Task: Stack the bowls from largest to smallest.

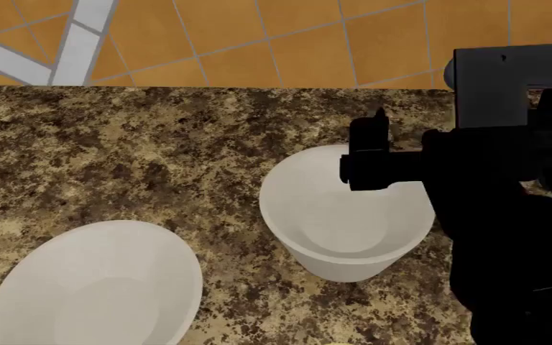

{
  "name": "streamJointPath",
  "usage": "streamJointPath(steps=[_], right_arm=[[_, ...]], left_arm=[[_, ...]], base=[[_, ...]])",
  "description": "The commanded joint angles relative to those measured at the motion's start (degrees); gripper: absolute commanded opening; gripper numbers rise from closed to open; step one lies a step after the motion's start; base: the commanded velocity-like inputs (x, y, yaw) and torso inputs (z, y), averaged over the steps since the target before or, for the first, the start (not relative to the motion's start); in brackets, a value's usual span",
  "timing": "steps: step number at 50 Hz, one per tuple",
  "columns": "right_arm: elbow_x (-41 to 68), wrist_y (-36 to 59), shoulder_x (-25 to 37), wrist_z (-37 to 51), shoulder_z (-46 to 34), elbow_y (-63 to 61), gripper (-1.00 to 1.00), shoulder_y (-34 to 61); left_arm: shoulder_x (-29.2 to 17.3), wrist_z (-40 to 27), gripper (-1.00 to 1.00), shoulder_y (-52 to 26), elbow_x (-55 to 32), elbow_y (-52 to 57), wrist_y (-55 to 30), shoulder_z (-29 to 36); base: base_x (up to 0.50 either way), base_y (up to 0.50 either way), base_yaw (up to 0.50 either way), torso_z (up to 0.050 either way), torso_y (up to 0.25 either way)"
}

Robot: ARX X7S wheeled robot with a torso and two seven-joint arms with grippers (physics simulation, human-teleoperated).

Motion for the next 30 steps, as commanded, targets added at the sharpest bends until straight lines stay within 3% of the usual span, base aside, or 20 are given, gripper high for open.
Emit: streamJointPath(steps=[1, 2, 6, 11, 15, 30], right_arm=[[24.64, 18.00, 3.72, 16.48, 7.47, 10.66, 1.00, 9.88], [31.74, 17.99, 4.45, 22.54, 8.58, 13.15, 1.00, 10.59], [44.67, 17.80, 7.42, 33.44, 7.16, 17.94, 1.00, 12.17], [53.50, 17.09, 8.68, 40.75, 6.47, 22.65, 1.00, 12.87], [53.83, 15.30, 9.04, 40.60, 6.05, 23.98, 1.00, 13.25], [42.34, 2.38, 8.64, 26.36, 0.04, 32.22, 1.00, 13.18]], left_arm=[[1.01, 1.53, 1.00, 0.95, 0.54, -1.69, 1.12, -1.48], [0.96, 1.59, 1.00, 1.07, 0.63, -1.76, 1.33, -1.39], [1.06, 1.61, 1.00, 1.47, 0.55, -1.74, 1.50, -1.33], [1.12, 1.46, 1.00, 1.75, 0.57, -1.58, 1.63, -1.06], [1.18, 1.43, 1.00, 1.97, 0.62, -1.66, 1.85, -0.80], [1.28, 1.40, 1.00, 2.86, 0.80, -2.05, 2.64, 0.08]], base=[[0.00, 0.00, 0.00, 0.000, 0.000], [0.00, 0.00, 0.00, 0.000, 0.000], [0.00, 0.00, 0.00, 0.000, 0.000], [0.00, 0.00, 0.00, 0.000, 0.000], [0.00, 0.00, 0.00, 0.000, 0.000], [0.00, 0.00, 0.00, 0.000, 0.000]])
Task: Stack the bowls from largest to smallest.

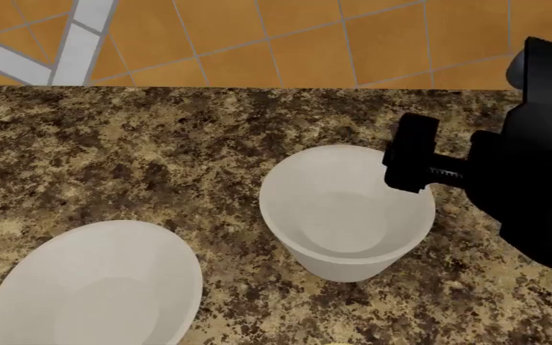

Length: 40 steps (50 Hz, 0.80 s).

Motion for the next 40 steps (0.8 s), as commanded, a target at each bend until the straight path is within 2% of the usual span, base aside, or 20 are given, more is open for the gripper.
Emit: streamJointPath(steps=[1, 40], right_arm=[[-3.66, -6.56, -0.80, -6.58, -2.05, 6.51, 1.00, 0.65], [-14.74, -17.99, -5.47, -23.54, -13.24, 24.13, 1.00, 1.22]], left_arm=[[1.26, 1.33, 1.00, 0.15, 0.85, -2.20, 1.09, -1.02], [0.01, 1.35, 1.00, 1.58, 1.35, -3.13, 3.25, -0.76]], base=[[0.00, 0.00, 0.00, 0.000, 0.000], [0.00, 0.00, 0.00, 0.000, 0.000]])
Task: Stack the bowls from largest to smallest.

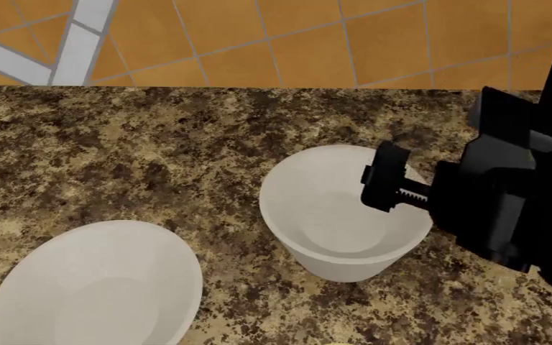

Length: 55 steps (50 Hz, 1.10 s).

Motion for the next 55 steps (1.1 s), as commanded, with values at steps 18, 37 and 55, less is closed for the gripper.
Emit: streamJointPath(steps=[18, 37, 55], right_arm=[[-5.26, -4.56, -3.57, -9.42, -3.48, 7.58, 1.00, -0.57], [-6.06, -5.29, -4.17, -11.08, -4.87, 8.64, -1.00, -0.27], [-2.30, -0.21, -2.75, -7.74, -2.93, 0.79, -1.00, 2.95]], left_arm=[[0.94, 1.13, 1.00, 0.55, 0.71, -2.32, 1.76, -1.51], [0.81, 1.18, 1.00, 1.13, 0.85, -2.89, 2.79, -1.14], [0.85, 0.59, 1.00, 0.95, 0.42, -2.51, 2.57, -1.16]], base=[[0.00, 0.00, 0.00, 0.000, 0.000], [0.00, 0.00, 0.00, 0.000, 0.000], [0.00, 0.00, 0.00, 0.000, 0.000]])
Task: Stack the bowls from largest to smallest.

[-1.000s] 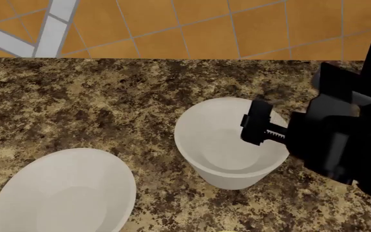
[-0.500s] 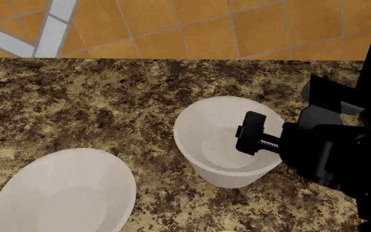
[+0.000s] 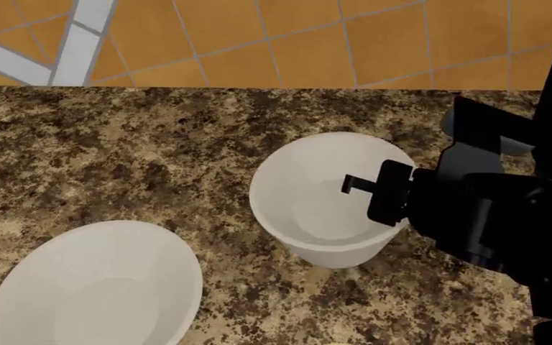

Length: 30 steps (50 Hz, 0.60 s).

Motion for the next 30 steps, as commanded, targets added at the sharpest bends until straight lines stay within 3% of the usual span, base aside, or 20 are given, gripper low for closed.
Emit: streamJointPath(steps=[1, 30], right_arm=[[2.05, 4.43, -0.09, 1.02, 2.96, -6.88, -1.00, 1.54], [15.96, 13.60, -0.82, 10.76, 10.62, -22.47, -1.00, 4.17]], left_arm=[[1.41, 0.63, 1.00, -0.91, 0.25, -1.24, -0.22, -1.65], [0.92, -0.14, 1.00, -1.17, -1.11, 0.18, -1.33, -2.24]], base=[[0.00, 0.00, 0.00, 0.000, 0.000], [0.00, 0.00, 0.00, 0.000, 0.000]])
